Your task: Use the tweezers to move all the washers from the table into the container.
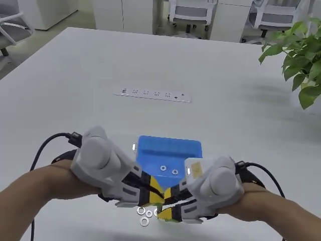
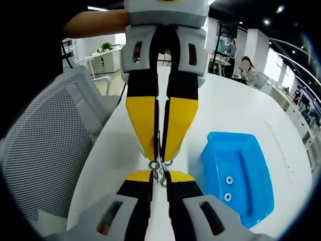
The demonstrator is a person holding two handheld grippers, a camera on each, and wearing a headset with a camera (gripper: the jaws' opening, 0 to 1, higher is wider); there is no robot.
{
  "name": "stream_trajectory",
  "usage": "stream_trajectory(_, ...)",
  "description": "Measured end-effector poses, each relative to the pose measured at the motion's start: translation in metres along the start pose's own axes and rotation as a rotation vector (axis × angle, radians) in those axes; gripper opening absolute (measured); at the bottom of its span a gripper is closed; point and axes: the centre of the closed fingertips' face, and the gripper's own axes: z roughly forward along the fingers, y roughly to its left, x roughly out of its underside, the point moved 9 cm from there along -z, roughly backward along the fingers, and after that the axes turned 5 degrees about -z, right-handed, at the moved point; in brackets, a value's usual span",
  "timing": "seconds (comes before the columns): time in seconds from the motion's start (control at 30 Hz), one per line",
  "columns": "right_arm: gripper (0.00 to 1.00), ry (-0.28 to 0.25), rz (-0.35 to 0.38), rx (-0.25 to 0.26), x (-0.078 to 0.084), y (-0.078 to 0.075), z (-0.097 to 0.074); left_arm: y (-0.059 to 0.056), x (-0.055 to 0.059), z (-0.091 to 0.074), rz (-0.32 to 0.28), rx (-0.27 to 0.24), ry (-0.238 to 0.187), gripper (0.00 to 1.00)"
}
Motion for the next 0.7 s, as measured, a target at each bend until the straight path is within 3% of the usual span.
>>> stream_trajectory(0.7, 0.09, 0.02, -0.003, 0.021, -0.0022, 0.0017, 0.0011, -0.0021, -0.0011, 0.0001, 0.002, -0.014, 0.018, 0.06)
